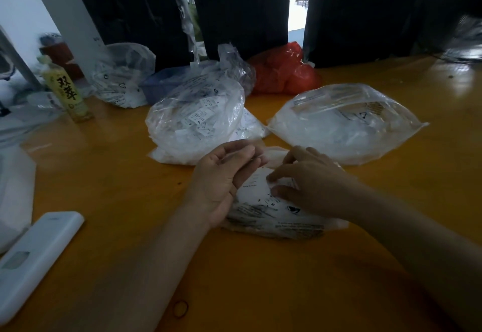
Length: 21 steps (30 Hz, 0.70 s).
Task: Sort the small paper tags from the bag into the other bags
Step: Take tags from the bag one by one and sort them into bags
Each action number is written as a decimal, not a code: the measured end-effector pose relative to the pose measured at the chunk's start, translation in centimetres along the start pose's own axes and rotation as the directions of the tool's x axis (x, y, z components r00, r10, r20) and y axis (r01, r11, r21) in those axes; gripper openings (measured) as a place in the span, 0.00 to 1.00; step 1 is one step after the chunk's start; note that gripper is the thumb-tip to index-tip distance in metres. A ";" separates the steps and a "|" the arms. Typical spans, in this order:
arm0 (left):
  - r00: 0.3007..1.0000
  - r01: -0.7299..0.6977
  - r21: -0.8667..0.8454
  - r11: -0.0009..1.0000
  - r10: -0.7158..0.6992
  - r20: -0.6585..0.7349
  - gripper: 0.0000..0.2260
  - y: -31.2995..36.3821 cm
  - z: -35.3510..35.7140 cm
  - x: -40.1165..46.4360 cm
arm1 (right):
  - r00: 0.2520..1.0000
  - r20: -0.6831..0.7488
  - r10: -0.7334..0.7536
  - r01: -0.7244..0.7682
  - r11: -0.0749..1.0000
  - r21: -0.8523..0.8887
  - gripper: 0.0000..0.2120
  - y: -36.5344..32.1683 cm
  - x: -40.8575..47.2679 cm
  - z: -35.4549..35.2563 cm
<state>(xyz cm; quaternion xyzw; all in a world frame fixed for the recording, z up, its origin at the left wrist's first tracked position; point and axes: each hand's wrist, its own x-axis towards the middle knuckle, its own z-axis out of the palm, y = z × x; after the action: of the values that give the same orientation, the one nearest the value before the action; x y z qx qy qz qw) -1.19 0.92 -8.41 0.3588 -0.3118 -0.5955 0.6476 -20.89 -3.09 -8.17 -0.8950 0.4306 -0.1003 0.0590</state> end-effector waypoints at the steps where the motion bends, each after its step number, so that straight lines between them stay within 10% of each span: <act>1: 1.000 -0.002 -0.008 1.000 0.002 -0.009 0.12 -0.1 0.0 0.0 | 1.000 -0.013 -0.005 0.005 1.000 0.015 0.17 0.1 0.0 -0.2; 11: 0.998 0.013 0.006 1.000 -0.013 -0.062 0.15 -0.3 -0.3 -0.1 | 0.984 -0.175 -0.025 0.049 0.990 0.130 0.05 1.4 -0.4 -1.9; 21: 0.995 0.034 -0.056 0.998 -0.039 -0.088 0.19 -0.4 0.0 -0.2 | 0.914 -0.306 0.266 -0.023 0.787 0.616 0.06 0.2 -0.9 -3.0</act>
<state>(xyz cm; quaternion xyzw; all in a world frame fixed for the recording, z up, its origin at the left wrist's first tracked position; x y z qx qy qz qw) -1.38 1.14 -8.74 0.3730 -0.2598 -0.5987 0.6595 -22.35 -2.56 -5.40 -0.7570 0.4478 -0.3963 0.2635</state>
